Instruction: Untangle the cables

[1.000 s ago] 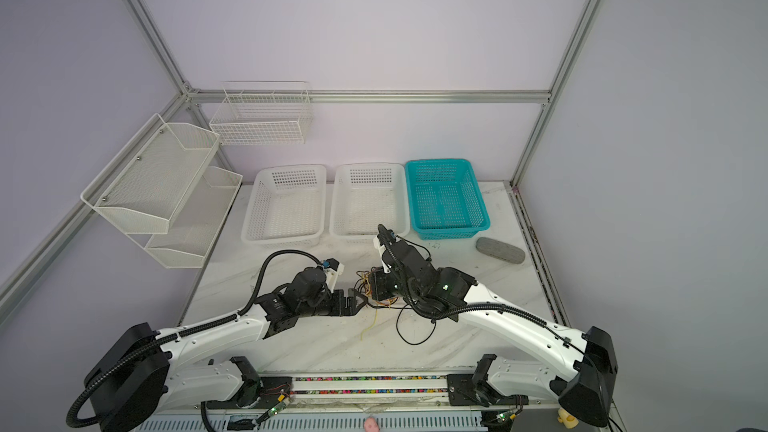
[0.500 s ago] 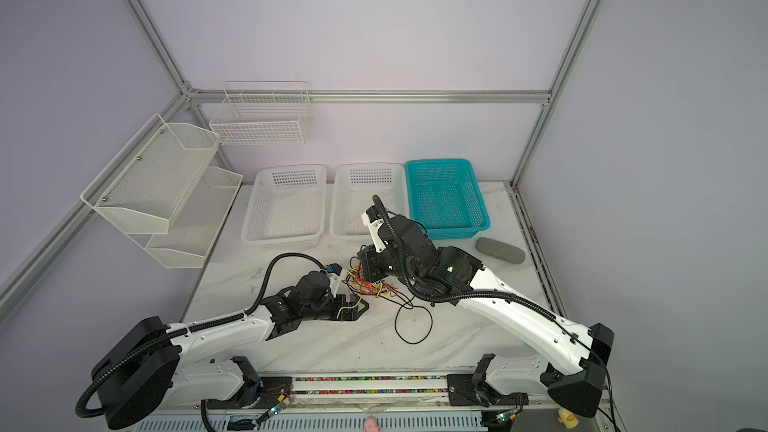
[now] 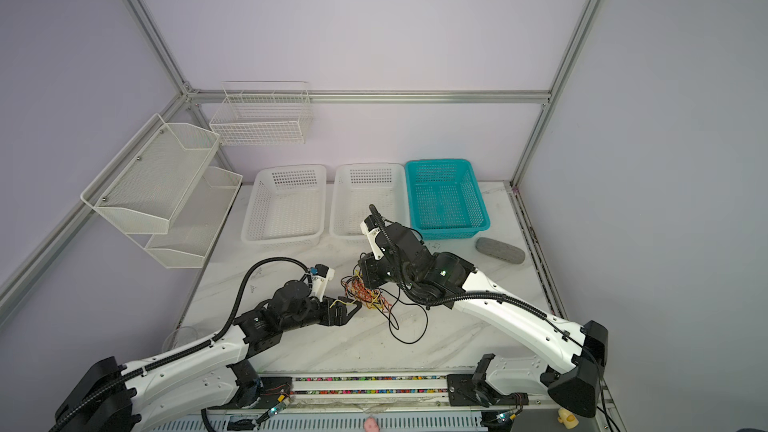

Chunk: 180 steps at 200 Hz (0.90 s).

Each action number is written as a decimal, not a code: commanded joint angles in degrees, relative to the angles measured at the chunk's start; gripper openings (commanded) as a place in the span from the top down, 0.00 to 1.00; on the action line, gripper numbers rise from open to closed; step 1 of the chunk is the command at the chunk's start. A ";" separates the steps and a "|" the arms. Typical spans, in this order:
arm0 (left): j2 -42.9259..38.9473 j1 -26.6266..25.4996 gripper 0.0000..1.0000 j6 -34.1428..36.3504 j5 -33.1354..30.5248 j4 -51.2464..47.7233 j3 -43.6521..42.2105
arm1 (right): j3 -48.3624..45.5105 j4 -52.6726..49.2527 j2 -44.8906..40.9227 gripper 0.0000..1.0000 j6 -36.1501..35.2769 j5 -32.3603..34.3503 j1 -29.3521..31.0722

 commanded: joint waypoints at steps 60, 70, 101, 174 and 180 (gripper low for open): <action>-9.09 -0.30 0.00 -5.76 -1.64 11.56 -8.78 | -5.77 11.25 0.75 1.00 1.95 -2.77 0.33; -7.89 -0.29 0.01 -6.13 -0.99 12.11 -8.46 | -6.37 11.98 0.85 1.00 1.99 -2.96 0.36; -3.56 -0.25 0.00 -7.56 0.35 14.56 -6.97 | -9.48 15.45 0.91 1.00 2.65 -4.57 0.36; 4.21 -0.29 0.00 -5.36 -5.70 7.91 -0.17 | -15.43 23.06 -2.56 1.00 3.13 -13.53 0.40; 4.73 -0.21 0.01 -5.01 -6.06 7.89 0.23 | -15.90 23.53 -2.80 1.00 3.26 -14.12 0.37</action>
